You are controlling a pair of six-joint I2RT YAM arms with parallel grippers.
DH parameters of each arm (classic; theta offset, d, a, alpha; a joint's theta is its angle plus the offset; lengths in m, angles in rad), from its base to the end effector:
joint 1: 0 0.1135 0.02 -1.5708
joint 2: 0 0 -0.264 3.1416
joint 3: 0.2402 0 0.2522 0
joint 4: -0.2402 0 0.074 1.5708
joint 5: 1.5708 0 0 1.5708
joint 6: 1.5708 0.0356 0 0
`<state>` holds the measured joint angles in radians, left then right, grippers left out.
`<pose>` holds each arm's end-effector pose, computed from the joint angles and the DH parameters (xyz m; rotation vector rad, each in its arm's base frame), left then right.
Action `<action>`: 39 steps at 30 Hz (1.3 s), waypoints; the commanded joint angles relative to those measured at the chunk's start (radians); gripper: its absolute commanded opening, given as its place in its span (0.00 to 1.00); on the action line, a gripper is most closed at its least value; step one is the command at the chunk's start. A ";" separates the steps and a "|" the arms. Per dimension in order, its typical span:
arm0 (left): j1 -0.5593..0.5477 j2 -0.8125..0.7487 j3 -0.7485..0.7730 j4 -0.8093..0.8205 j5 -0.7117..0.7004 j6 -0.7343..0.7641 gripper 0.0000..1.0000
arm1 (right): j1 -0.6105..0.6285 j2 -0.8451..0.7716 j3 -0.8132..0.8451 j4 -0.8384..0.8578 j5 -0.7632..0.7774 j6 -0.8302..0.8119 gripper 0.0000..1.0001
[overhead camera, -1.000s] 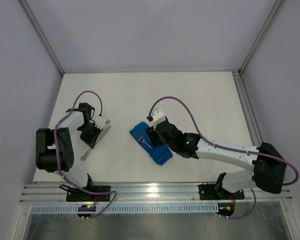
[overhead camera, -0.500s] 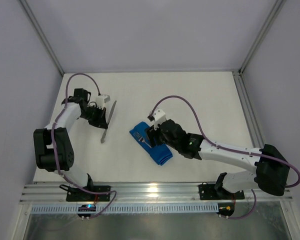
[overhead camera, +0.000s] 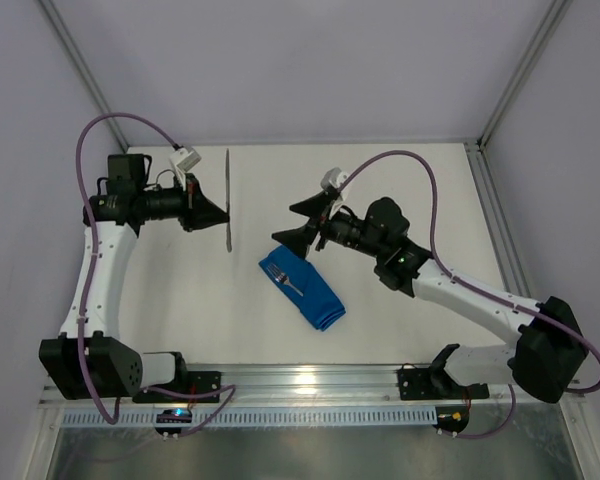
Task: Fold the napkin into a case and place the utensils inside
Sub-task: Pass from the left arm to the right
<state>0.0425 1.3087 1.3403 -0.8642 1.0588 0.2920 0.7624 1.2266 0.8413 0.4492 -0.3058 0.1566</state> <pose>0.2572 -0.0201 0.3686 0.7156 1.9766 -1.0509 0.2010 0.2068 0.3324 -0.7134 1.4195 0.9577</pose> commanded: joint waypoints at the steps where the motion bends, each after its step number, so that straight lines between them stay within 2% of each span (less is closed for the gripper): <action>1: 0.005 -0.032 0.000 0.069 0.150 -0.112 0.00 | 0.009 0.103 0.128 0.081 -0.286 0.027 0.86; 4: 0.005 -0.066 0.011 0.071 0.216 -0.120 0.00 | 0.012 0.183 0.165 0.167 -0.392 0.104 0.82; 8: 0.005 -0.071 0.017 0.068 0.253 -0.140 0.00 | 0.015 0.260 0.206 0.247 -0.446 0.167 0.81; 17: -0.004 -0.089 -0.016 0.051 0.270 -0.119 0.00 | 0.049 0.421 0.318 0.267 -0.454 0.224 0.79; 24: -0.007 -0.094 -0.010 -0.028 0.260 -0.036 0.00 | 0.025 0.413 0.291 0.370 -0.460 0.302 0.77; 28: -0.009 -0.097 -0.009 -0.052 0.257 -0.011 0.00 | -0.009 0.386 0.303 0.358 -0.478 0.305 0.78; 32: -0.012 -0.104 -0.006 -0.081 0.262 0.018 0.00 | -0.020 0.378 0.350 0.275 -0.460 0.265 0.82; 39: -0.015 -0.108 -0.001 -0.084 0.271 0.021 0.00 | -0.020 0.504 0.516 0.283 -0.513 0.356 0.82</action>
<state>0.0322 1.2293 1.3247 -0.9409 1.2781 0.2962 0.7383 1.6844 1.2839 0.6910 -0.7803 0.4641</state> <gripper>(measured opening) 0.036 0.820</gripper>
